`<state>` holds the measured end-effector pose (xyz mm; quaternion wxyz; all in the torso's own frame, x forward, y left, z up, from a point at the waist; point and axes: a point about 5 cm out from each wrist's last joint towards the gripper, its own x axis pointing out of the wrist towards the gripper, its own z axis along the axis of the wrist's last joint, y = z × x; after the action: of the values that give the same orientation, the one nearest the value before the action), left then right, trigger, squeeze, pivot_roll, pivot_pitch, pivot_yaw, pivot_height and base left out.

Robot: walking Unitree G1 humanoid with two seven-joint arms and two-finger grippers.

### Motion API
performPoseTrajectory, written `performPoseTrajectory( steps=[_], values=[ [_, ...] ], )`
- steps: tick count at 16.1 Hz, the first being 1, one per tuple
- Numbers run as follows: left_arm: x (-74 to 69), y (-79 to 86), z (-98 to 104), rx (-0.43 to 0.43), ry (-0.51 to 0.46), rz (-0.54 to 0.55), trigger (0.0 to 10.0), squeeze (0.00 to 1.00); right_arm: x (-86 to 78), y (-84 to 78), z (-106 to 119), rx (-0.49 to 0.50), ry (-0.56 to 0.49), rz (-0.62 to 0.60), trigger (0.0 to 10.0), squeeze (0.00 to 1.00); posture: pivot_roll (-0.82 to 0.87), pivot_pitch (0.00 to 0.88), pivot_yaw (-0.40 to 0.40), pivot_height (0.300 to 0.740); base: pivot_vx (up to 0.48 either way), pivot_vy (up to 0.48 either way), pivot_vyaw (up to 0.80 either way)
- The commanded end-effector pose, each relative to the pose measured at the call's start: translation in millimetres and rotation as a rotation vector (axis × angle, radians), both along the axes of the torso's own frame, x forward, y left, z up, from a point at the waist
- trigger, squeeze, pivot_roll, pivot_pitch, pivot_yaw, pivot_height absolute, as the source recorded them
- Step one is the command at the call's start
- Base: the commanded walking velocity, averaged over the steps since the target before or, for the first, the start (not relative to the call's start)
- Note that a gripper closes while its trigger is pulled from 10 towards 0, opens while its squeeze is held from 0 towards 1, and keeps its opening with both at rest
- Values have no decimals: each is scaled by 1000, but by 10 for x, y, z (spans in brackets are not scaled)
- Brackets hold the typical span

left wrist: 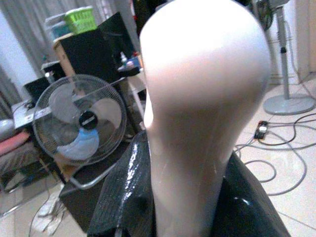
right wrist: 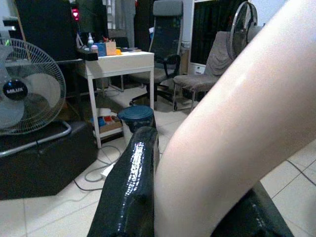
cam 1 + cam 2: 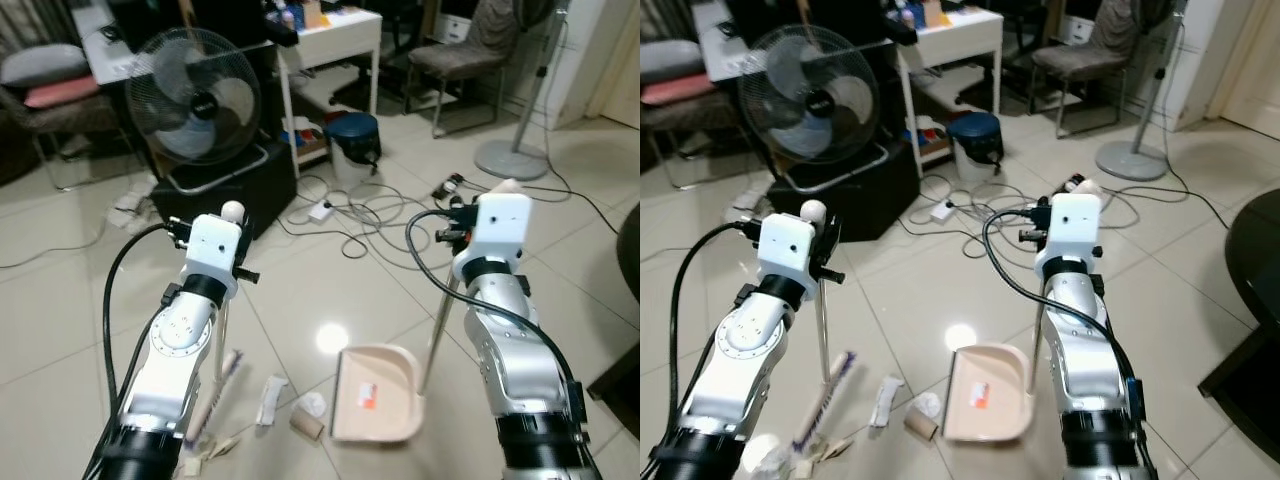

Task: Sweep floor

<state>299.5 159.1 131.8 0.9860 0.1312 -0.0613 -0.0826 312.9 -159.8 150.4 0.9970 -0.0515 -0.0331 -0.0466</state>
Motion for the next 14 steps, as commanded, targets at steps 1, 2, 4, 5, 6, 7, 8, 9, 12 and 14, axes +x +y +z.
performPoseTrajectory(
  steps=[1, 2, 4, 5, 6, 7, 8, 9, 12, 14],
  values=[
    [80, 0, 99, 0, -48, 16, 10000, 0, 70, 6, 118, -27, -62, 7, 10000, 0, -77, 28, 87, 740, 0, 0, 0],
    [100, -14, 77, 2, -38, 15, 10000, 0, 94, 2, 100, -33, -59, 6, 10000, 0, -64, 58, 86, 740, 0, 0, 0],
    [134, -59, 63, -1, -41, 7, 10000, 0, 152, 11, 67, -39, -57, 16, 10000, 0, -39, 125, 87, 740, 0, 0, 0],
    [175, -86, 75, -59, -48, 24, 10000, 0, 214, 15, 43, -43, -52, 28, 10000, 0, -23, 181, 104, 740, 0, 0, 0],
    [186, -82, 108, -111, -51, 33, 10000, 0, 234, 31, 63, -49, -62, 37, 10000, 0, -19, 198, 110, 740, 0, 0, 0],
    [215, -103, 114, -125, -51, 23, 10000, 0, 264, 33, 58, -61, -64, 40, 10000, 0, -8, 225, 118, 740, 0, 0, 0],
    [239, -120, 103, -136, -48, 23, 10000, 0, 286, 18, 37, -58, -59, 34, 10000, 0, 6, 252, 127, 740, 0, 0, 0],
    [262, -148, 95, -150, -54, 28, 10000, 0, 307, -4, 0, -54, -51, 24, 10000, 0, 20, 269, 142, 740, 0, 0, 0],
    [289, -185, 88, -202, -85, 54, 10000, 0, 351, 1, -29, -72, -66, 22, 10000, 0, 35, 316, 178, 740, 0, 0, 0],
    [303, -208, 96, -208, -112, 54, 10000, 0, 394, 34, 19, -88, -106, 34, 10000, 0, 42, 345, 197, 740, 0, 0, 0]
  ],
)
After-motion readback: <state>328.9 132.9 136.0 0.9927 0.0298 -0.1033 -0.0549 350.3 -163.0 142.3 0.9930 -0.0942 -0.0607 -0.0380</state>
